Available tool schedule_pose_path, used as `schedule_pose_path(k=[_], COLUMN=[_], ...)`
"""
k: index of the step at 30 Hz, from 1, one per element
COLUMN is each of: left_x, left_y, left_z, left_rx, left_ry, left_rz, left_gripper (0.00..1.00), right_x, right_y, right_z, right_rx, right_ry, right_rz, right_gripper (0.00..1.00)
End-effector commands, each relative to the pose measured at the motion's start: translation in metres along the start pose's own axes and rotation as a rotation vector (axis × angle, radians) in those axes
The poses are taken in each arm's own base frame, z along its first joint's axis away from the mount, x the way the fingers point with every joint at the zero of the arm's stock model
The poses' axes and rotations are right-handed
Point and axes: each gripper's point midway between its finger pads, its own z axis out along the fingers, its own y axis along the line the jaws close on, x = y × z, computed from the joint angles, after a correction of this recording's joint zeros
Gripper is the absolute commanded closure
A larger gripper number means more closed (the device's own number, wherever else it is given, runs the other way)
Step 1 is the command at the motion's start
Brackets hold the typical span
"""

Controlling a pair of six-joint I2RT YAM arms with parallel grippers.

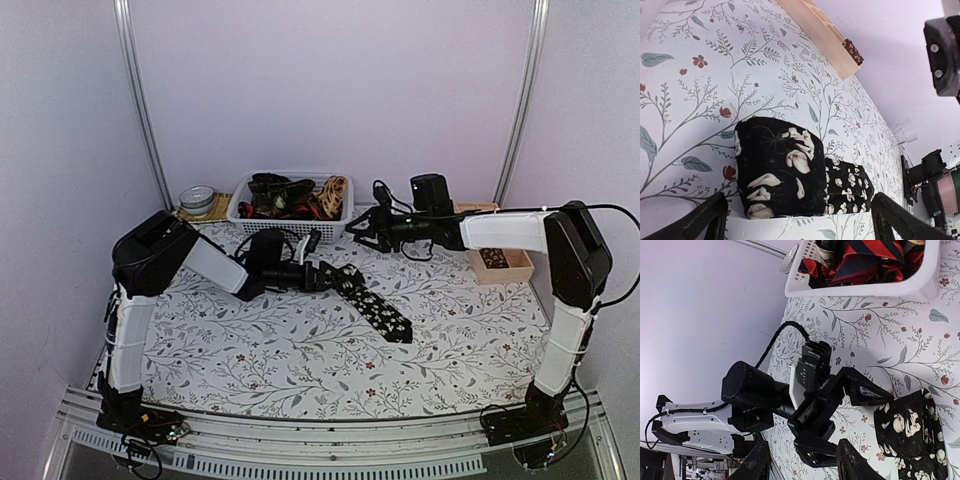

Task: Roll the ties
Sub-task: Roll the tie at the center of the board.

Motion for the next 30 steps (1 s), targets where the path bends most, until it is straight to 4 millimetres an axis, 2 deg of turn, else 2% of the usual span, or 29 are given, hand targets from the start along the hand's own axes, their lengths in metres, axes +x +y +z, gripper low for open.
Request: schedule_pose_path(k=[1, 6, 12, 18, 30], left_x=[-0.004, -0.006, 0.002, 0.007, 0.016], left_y=[0.01, 0.012, 0.021, 0.029, 0.032], left_z=[-0.008, 0.001, 0.014, 0.018, 0.022], left_rx=[-0.021, 0.011, 0.026, -0.003, -0.004], left_ry=[-0.014, 0.003, 0.059, 0.087, 0.127], left_rz=[-0.047, -0.06, -0.083, -0.086, -0.089], left_gripper=[0.0, 0.0, 0.0, 0.05, 0.16], right_x=[0.021, 0.039, 0.054, 0.069, 0.086], right_y=[-0.016, -0.047, -0.08, -0.11, -0.139], right_z=[-0.013, -0.003, 0.009, 0.017, 0.033], right_rx=[0.075, 0.105, 0.167, 0.221, 0.252], right_ry=[0.028, 0.07, 0.108, 0.141, 0.171], right_rz=[0.01, 0.069, 0.129, 0.196, 0.265], right_gripper=[0.57, 0.68, 0.73, 0.76, 0.77])
